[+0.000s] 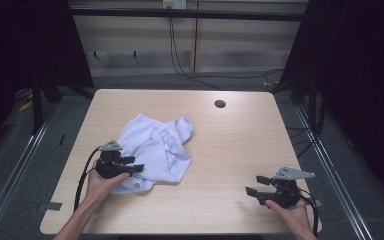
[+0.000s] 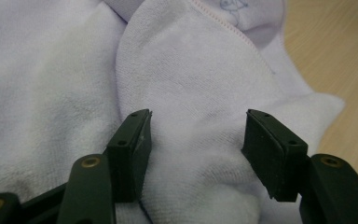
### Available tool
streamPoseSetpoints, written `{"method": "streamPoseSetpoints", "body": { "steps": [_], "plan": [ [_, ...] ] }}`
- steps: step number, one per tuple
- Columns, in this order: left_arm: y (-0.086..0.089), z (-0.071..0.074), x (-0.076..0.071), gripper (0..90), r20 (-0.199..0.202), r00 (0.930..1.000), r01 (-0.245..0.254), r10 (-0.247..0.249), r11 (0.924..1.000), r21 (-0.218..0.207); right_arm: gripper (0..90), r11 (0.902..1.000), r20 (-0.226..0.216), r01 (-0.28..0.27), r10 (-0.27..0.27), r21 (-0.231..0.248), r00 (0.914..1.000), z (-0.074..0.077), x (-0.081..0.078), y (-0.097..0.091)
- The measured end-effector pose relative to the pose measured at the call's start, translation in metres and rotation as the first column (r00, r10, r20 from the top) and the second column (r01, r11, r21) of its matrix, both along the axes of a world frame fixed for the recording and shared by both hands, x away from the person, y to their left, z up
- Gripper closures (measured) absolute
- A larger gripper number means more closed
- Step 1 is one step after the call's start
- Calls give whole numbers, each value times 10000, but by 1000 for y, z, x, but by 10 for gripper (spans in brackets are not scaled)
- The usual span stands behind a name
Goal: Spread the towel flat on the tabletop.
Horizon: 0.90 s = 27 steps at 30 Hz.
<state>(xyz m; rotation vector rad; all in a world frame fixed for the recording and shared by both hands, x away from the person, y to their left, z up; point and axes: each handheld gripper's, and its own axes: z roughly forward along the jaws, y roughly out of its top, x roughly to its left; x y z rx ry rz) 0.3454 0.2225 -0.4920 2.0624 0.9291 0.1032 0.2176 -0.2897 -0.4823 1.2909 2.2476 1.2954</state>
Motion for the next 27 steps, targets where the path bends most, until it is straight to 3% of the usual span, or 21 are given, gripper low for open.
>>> {"method": "streamPoseSetpoints", "body": {
  "steps": [2, 3, 4, 8, 9, 15, 18, 20, 21, 23, 24, 25, 26, 27],
  "plan": [
    [-2, -2, -2, 462, 127, 9999, 113, -116, 9996, 247, 339, 10000, -37, -27, 27, 14, 10000, 0, 0, 0],
    [-4, -3, -4, 592, 294, 9991, 299, -313, 9985, 469, 343, 9998, -216, -178, 179, 47, 9996, -1, 1, 2],
    [-4, -3, -4, 643, 294, 9991, 299, -313, 9985, 469, 343, 9998, -216, -178, 179, 47, 9996, -1, 1, 2],
    [-7, -3, -8, 724, 339, 9962, 782, -805, 9948, 652, 361, 9983, -361, -577, 579, 73, 9977, -1, 1, 7],
    [-9, -4, -11, 746, 275, 9956, 875, -891, 9947, 532, 370, 9972, -409, -738, 742, 100, 9964, -1, 1, 10],
    [-24, -4, -34, 754, 61, 9897, 1430, -1433, 9892, 318, 414, 9942, -417, -1073, 1076, 86, 9933, 0, 3, 20],
    [-37, -1, -50, 752, -107, 9760, 2176, -2174, 9755, 317, 492, 9913, -236, -1301, 1306, 200, 9912, 5, 4, 28],
    [-46, 0, -61, 748, -302, 9725, 2318, -2309, 9722, 324, 515, 9889, -185, -1473, 1476, 200, 9889, 6, 5, 35],
    [-51, 2, -66, 746, -333, 9656, 2591, -2580, 9652, 352, 525, 9877, -165, -1558, 1560, 162, 9876, 6, 6, 39],
    [-55, 3, -74, 731, -438, 9604, 2761, -2751, 9610, 181, 559, 9834, -99, -1801, 1803, 238, 9836, 7, 7, 48],
    [-58, 4, -80, 721, -302, 9435, 3305, -3300, 9437, 136, 568, 9821, -121, -1860, 1864, 301, 9824, 8, 8, 51],
    [-59, 6, -83, 712, -216, 9342, 3566, -3561, 9337, 329, 603, 9785, -56, -2032, 2035, 356, 9791, 10, 10, 56],
    [-60, 8, -86, 705, -131, 9322, 3620, -3617, 9313, 400, 618, 9761, -47, -2127, 2131, 453, 9770, 11, 11, 59],
    [-59, 13, -84, 667, -53, 9290, 3699, -3700, 9289, -185, 627, 9737, -35, -2224, 2228, 490, 9749, 12, 16, 68]
  ]
}}
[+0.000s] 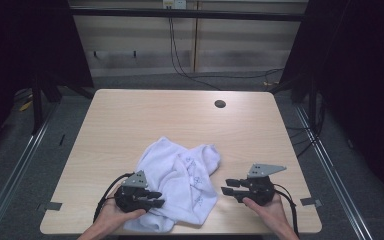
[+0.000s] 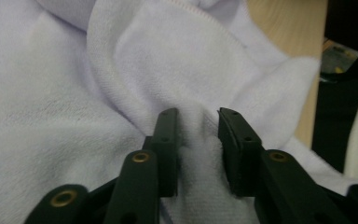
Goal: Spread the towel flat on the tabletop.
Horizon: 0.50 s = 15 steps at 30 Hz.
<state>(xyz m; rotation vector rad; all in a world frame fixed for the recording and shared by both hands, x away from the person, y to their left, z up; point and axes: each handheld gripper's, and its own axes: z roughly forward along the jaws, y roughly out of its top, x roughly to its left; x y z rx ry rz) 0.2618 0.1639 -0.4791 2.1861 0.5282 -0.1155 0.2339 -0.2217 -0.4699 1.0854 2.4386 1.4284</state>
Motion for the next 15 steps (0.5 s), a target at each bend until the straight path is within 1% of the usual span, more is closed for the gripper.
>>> {"method": "streamPoseSetpoints", "body": {
  "steps": [1, 2, 3, 4, 5, 6, 7, 8, 9, 10, 11, 12, 13, 14, 15],
  "plan": [
    [0, 0, 0, 660, 0, 10000, 0, 0, 10000, 0, 627, 10000, 0, 0, 0, 0, 10000, 0, 0, 0],
    [1, 3, 4, 660, 57, 9999, -109, 111, 9997, -220, 637, 9999, 24, -94, 94, 69, 10000, 1, 4, 5],
    [1, 9, 18, 655, 181, 9978, -622, 631, 9968, -498, 659, 9992, 228, -385, 387, -70, 9990, 5, 14, 17],
    [1, 9, 18, 654, 181, 9978, -622, 631, 9968, -498, 659, 9992, 228, -385, 387, -70, 9990, 5, 14, 17],
    [0, 12, 26, 656, 305, 9955, -875, 896, 9940, -663, 660, 9986, 341, -496, 490, 160, 9982, 11, 24, 27],
    [-3, 13, 35, 656, 293, 9938, -1046, 1071, 9915, -772, 660, 9986, 341, -496, 490, 160, 9982, 11, 24, 27],
    [-6, 14, 44, 655, 201, 9922, -1207, 1228, 9892, -830, 642, 9979, 372, -620, 612, 198, 9974, 14, 29, 34],
    [-10, 15, 52, 645, 59, 9922, -1232, 1243, 9882, -911, 619, 9978, 341, -660, 658, 52, 9973, 17, 35, 41],
    [-16, 15, 60, 630, 5, 9922, -1241, 1247, 9881, -908, 603, 9976, 135, -677, 678, -131, 9976, 18, 42, 48],
    [-20, 15, 63, 613, -44, 9917, -1282, 1283, 9881, -851, 592, 9975, -31, -691, 690, -172, 9976, 16, 51, 54],
    [-24, 13, 63, 599, -126, 9913, -1314, 1308, 9876, -856, 588, 9971, -17, -729, 729, -211, 9973, 14, 55, 57],
    [-28, 11, 62, 585, -224, 9933, -1149, 1135, 9900, -820, 552, 9958, -183, -886, 882, -229, 9959, 5, 64, 62],
    [-32, 8, 59, 585, -54, 9942, -1071, 1070, 9933, -424, 552, 9958, -183, -886, 882, -229, 9959, 5, 64, 62],
    [-37, 4, 55, 564, 137, 9944, -1046, 1046, 9945, 23, 513, 9948, -315, -991, 983, -238, 9947, -1, 67, 64],
    [-38, 0, 54, 534, 263, 9941, -1057, 1049, 9939, 318, 473, 9940, -373, -991, 974, -461, 9945, -9, 68, 66]
  ]
}}
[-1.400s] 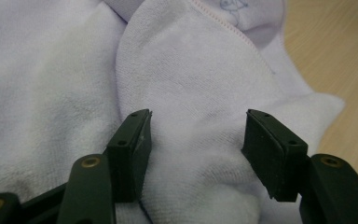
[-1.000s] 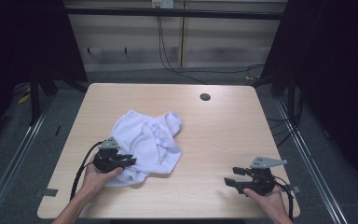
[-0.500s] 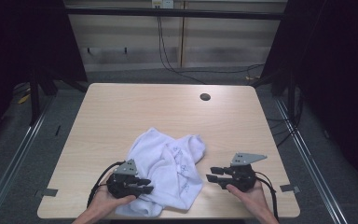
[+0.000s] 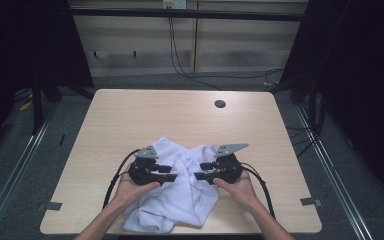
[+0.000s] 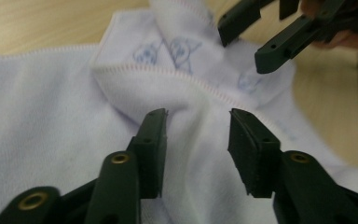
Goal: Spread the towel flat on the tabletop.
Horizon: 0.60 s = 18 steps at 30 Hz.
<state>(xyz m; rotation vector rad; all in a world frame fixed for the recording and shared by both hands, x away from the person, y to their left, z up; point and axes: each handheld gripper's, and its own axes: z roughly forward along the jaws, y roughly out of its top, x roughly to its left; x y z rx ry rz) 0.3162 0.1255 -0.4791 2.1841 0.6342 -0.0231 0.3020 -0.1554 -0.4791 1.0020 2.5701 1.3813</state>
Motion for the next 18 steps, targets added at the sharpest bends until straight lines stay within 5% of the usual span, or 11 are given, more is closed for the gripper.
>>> {"method": "streamPoseSetpoints", "body": {
  "steps": [2, 5, 6, 7, 8, 11, 13, 14, 15, 18],
  "plan": [
    [2, -8, 1, 496, 90, 9999, -84, 82, 9997, 222, 459, 9977, -15, -139, 138, -661, 9999, -10, 0, 3],
    [5, -14, 3, 497, -192, 9998, 45, -47, 10000, -70, 438, 9983, -122, -43, 36, -584, 9999, -19, 0, 3],
    [4, -15, 2, 646, -228, 9996, 149, -152, 9998, -105, 437, 9970, 0, -39, 39, -778, 10000, -19, -2, 5],
    [2, -15, 1, 646, -308, 9990, 329, -338, 9991, -281, 437, 9970, 0, -39, 39, -778, 10000, -19, -2, 5],
    [-1, -16, -1, 767, -434, 9977, 504, -517, 9982, -321, 439, 9961, 140, -54, 67, -879, 9999, -20, -3, 8],
    [-5, -16, -2, 830, -409, 9974, 575, -586, 9980, -258, 458, 9952, 213, -29, 51, -980, 9998, -21, -4, 10],
    [2, -13, 2, 844, -546, 9972, 473, -517, 9957, -791, 632, 9945, 35, -86, 90, -1043, 10000, -19, -4, 11],
    [2, -13, 2, 848, -546, 9972, 473, -517, 9957, -791, 632, 9945, 35, -86, 90, -1043, 10000, -19, -4, 11],
    [8, -5, 3, 850, -446, 9984, 297, -356, 9913, -1279, 757, 9946, 2, -65, 66, -1031, 10000, -17, -5, 13],
    [18, 7, 4, 852, -137, 9999, -48, 23, 9836, -1804, 806, 9965, -224, 122, -141, -827, 9996, -15, -2, 11]
  ]
}}
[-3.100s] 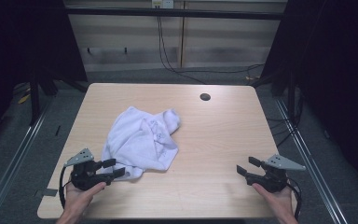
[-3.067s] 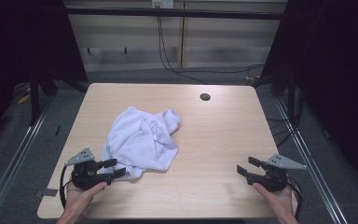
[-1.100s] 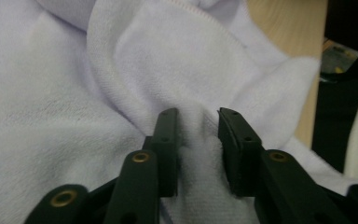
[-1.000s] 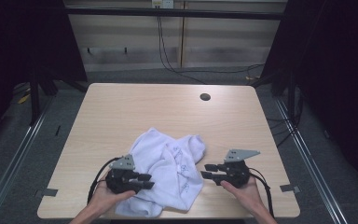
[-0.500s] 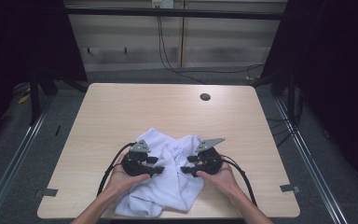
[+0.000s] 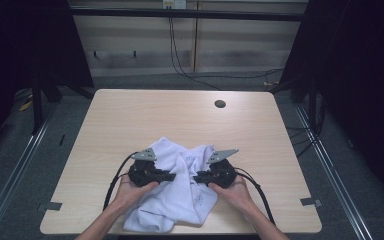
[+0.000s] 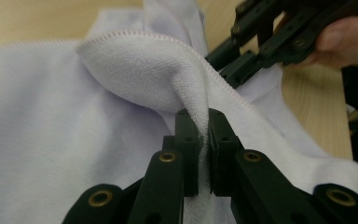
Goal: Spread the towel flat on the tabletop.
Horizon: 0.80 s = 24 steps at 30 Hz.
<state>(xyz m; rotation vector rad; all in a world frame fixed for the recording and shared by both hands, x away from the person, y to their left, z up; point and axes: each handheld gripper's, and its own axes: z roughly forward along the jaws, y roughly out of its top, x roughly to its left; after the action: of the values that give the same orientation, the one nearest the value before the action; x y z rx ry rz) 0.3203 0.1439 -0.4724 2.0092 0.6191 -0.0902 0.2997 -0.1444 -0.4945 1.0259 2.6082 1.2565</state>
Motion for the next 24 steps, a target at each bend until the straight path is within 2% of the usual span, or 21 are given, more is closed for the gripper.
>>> {"method": "streamPoseSetpoints", "body": {
  "steps": [2, 5, 6, 7, 10, 11, 12, 13, 14, 15, 16, 17, 18, 19, 20, 21, 23, 24],
  "plan": [
    [11, 10, 1, 855, 159, 9994, -303, 310, 9986, -426, 819, 9991, -202, 41, -32, 411, 9998, 1, 6, -6],
    [32, 19, 2, 856, 217, 9965, -780, 803, 9928, -906, 818, 9942, -188, 550, -535, 925, 9984, 12, 12, -24],
    [42, 23, 1, 857, 321, 9939, -1017, 1059, 9886, -1112, 819, 9906, -81, 729, -724, 1157, 9973, 17, 14, -31],
    [48, 25, 1, 857, 289, 9928, -1114, 1162, 9848, -1332, 820, 9876, 15, 1080, -1089, 1143, 9941, 22, 16, -40],
    [70, 37, 1, 859, 489, 9836, -1625, 1736, 9705, -1781, 827, 9809, 106, 1517, -1541, 1218, 9880, 29, 18, -58],
    [76, 41, 1, 859, 526, 9791, -1823, 1963, 9627, -2000, 828, 9772, 109, 1719, -1746, 1245, 9846, 31, 19, -63],
    [84, 47, 0, 859, 597, 9731, -2032, 2223, 9514, -2315, 829, 9739, 146, 1844, -1879, 1326, 9821, 34, 19, -68],
    [88, 51, 0, 859, 618, 9696, -2148, 2367, 9446, -2483, 830, 9647, 269, 2181, -2243, 1478, 9741, 40, 20, -80],
    [100, 60, 0, 859, 851, 9580, -2411, 2739, 9298, -2780, 831, 9587, 316, 2303, -2387, 1672, 9706, 45, 20, -86],
    [104, 64, -1, 860, 870, 9540, -2501, 2868, 9220, -2957, 840, 9521, 382, 2440, -2550, 1842, 9662, 50, 21, -92],
    [104, 64, -1, 860, 870, 9540, -2501, 2868, 9220, -2957, 843, 9441, 583, 2674, -2831, 1927, 9573, 57, 22, -99],
    [108, 69, -1, 860, 976, 9460, -2672, 3092, 9140, -3052, 843, 9373, 668, 2889, -3066, 1950, 9495, 65, 22, -105],
    [113, 74, 0, 860, 1102, 9390, -2791, 3257, 9092, -3090, 843, 9373, 668, 2889, -3066, 1950, 9495, 65, 22, -105],
    [117, 81, 2, 860, 1197, 9341, -2872, 3364, 9071, -3079, 843, 9342, 761, 2964, -3162, 1988, 9456, 73, 24, -110],
    [119, 85, 3, 860, 1258, 9282, -2972, 3501, 9013, -3150, 844, 9294, 900, 3123, -3343, 1966, 9382, 84, 26, -116],
    [122, 91, 5, 860, 1295, 9239, -3032, 3601, 8953, -3263, 847, 9275, 997, 3153, -3395, 2011, 9353, 91, 28, -118],
    [123, 102, 9, 860, 1501, 9163, -3074, 3712, 8924, -3302, 849, 9226, 1109, 3029, -3359, 2390, 9354, 109, 31, -122],
    [123, 110, 10, 860, 1693, 9070, -3163, 3856, 8891, -3308, 851, 9222, 1319, 3037, -3407, 2393, 9309, 118, 33, -120]
  ]
}}
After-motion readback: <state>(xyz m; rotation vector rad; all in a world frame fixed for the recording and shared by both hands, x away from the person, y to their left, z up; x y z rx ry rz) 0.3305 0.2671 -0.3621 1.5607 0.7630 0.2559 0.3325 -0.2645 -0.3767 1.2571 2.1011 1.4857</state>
